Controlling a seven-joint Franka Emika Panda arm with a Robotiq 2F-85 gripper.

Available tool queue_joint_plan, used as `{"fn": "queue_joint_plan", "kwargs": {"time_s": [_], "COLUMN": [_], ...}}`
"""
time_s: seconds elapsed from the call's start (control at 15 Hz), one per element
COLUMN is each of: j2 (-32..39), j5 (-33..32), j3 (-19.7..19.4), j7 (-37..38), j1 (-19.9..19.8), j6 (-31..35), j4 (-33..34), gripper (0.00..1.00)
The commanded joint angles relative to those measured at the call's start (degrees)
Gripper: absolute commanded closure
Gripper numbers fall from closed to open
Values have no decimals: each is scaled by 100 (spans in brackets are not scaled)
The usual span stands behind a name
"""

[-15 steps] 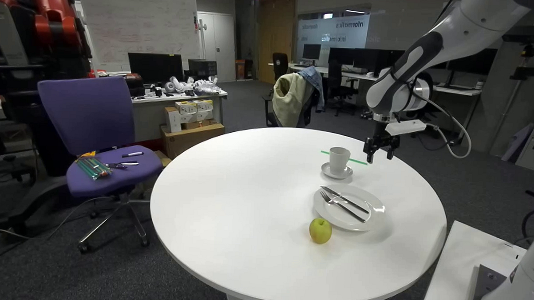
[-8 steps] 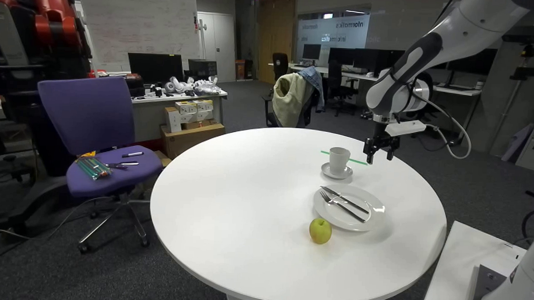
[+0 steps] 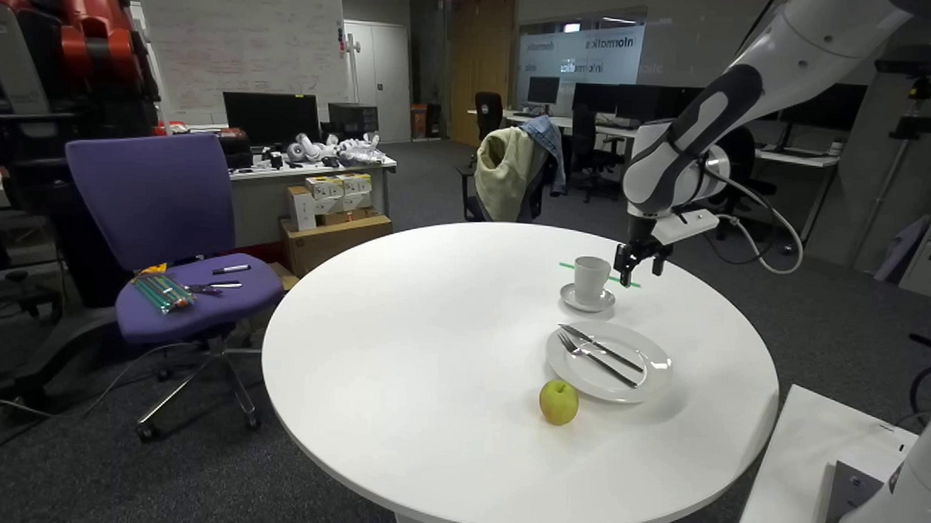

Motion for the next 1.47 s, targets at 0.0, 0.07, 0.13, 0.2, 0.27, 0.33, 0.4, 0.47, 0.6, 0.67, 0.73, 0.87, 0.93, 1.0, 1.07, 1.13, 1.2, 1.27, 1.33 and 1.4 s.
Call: {"fn": "queue_joint_plan", "kwargs": {"time_s": [0.0,0.07,0.13,0.2,0.27,0.33,0.4,0.47,0.6,0.67,0.73,0.87,0.93,1.0,1.07,1.13,1.2,1.27,1.33,1.4], "j2": [-18,26,58,106,165,215,266,338,437,485,527,618,658,692,725,750,765,783,797,809], "j5": [-363,-296,-237,-182,-175,-129,-74,-36,8,-2,-6,-25,-46,-69,-90,-115,-137,-147,-156,-159], "j3": [82,171,240,308,358,416,475,521,587,596,604,615,612,609,604,601,597,601,604,609], "j7": [193,61,-16,-77,-82,-159,-236,-306,-443,-481,-508,-561,-555,-555,-543,-526,-511,-507,-499,-496], "j1": [244,263,285,291,304,293,278,259,233,230,227,228,240,253,267,285,299,305,313,316], "j6": [168,123,131,121,110,92,62,33,-23,-18,-22,-29,-28,-24,-15,-18,-9,-8,-8,-9], "j4": [-177,-169,-175,-162,-140,-128,-111,-92,-65,-74,-76,-74,-76,-82,-88,-94,-100,-102,-107,-107], "gripper": [0,0,0,0,0,0,1,1,0,0,1,1,1,1,1,0,1,1,1,1]}}
